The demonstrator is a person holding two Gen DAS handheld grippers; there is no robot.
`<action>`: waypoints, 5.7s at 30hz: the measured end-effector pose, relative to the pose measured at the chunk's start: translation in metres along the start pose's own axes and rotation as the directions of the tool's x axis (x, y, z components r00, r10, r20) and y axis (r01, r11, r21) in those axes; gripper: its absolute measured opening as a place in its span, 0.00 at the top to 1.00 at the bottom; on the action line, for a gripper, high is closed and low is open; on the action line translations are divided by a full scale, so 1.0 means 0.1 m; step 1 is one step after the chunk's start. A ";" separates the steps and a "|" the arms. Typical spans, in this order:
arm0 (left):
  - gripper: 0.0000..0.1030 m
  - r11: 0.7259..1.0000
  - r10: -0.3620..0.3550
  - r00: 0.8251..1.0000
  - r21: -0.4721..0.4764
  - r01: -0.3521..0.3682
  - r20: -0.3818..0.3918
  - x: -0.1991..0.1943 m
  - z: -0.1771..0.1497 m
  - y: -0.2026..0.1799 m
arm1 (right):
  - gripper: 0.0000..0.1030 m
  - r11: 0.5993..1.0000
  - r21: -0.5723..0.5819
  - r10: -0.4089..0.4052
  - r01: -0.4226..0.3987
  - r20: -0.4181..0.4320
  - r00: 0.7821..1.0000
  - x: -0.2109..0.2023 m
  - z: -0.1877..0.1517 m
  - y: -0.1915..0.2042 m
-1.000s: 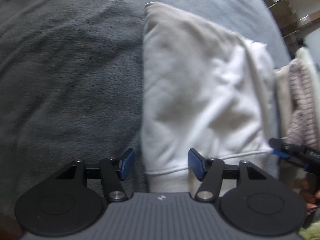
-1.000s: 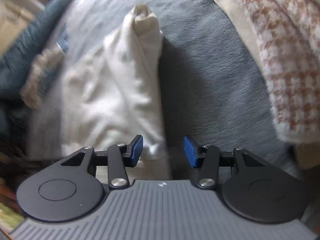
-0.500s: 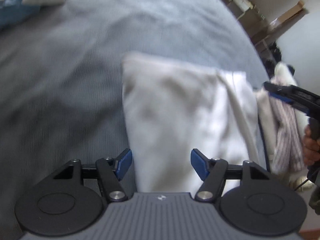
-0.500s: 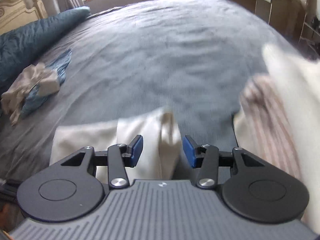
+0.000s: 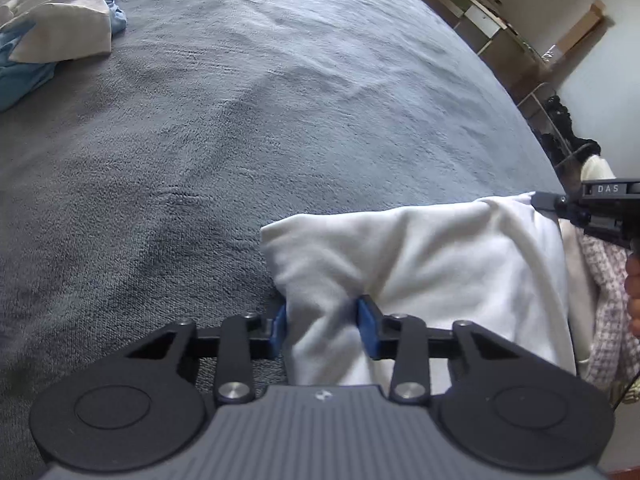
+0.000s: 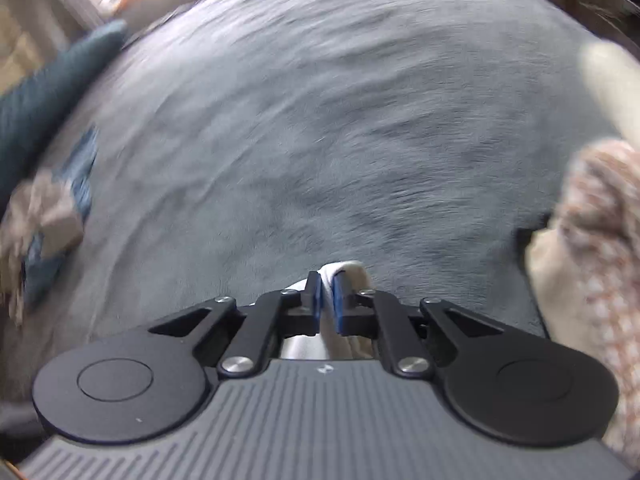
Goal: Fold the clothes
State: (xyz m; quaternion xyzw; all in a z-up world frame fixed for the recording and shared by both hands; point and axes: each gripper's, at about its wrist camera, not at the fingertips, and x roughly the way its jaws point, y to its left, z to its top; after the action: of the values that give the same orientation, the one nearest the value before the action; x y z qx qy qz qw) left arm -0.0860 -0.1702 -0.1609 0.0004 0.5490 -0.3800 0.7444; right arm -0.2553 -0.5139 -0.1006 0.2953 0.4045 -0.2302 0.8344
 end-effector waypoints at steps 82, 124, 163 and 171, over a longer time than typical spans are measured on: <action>0.56 0.897 -0.106 0.896 0.347 0.274 -0.432 -0.24 -0.99 -0.65 | 0.89 0.942 -0.275 0.085 -0.190 -0.353 0.932 -0.76 -1.60 0.56; 0.49 0.959 -0.229 0.969 -0.194 0.208 -0.094 -0.39 -0.62 0.50 | 0.82 0.956 -0.200 0.088 -0.213 -0.497 0.864 -0.49 -1.96 1.08; 0.36 0.939 -0.332 0.936 -0.138 0.316 -0.114 0.34 -0.04 0.23 | 0.21 0.808 0.391 0.491 -0.441 -0.034 0.871 0.26 -0.59 -0.85; 0.42 0.938 -0.337 0.917 -0.160 0.307 -0.216 0.23 -0.24 0.16 | 0.22 0.760 0.382 0.620 -0.526 -0.186 0.762 0.20 -0.79 -0.77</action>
State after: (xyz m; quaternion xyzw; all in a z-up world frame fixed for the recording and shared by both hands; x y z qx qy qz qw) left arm -0.0942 -0.1620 -0.1955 -0.0899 0.6498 -0.4599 0.5985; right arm -0.3345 -0.5183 -0.1795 0.5630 0.3743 0.0272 0.7363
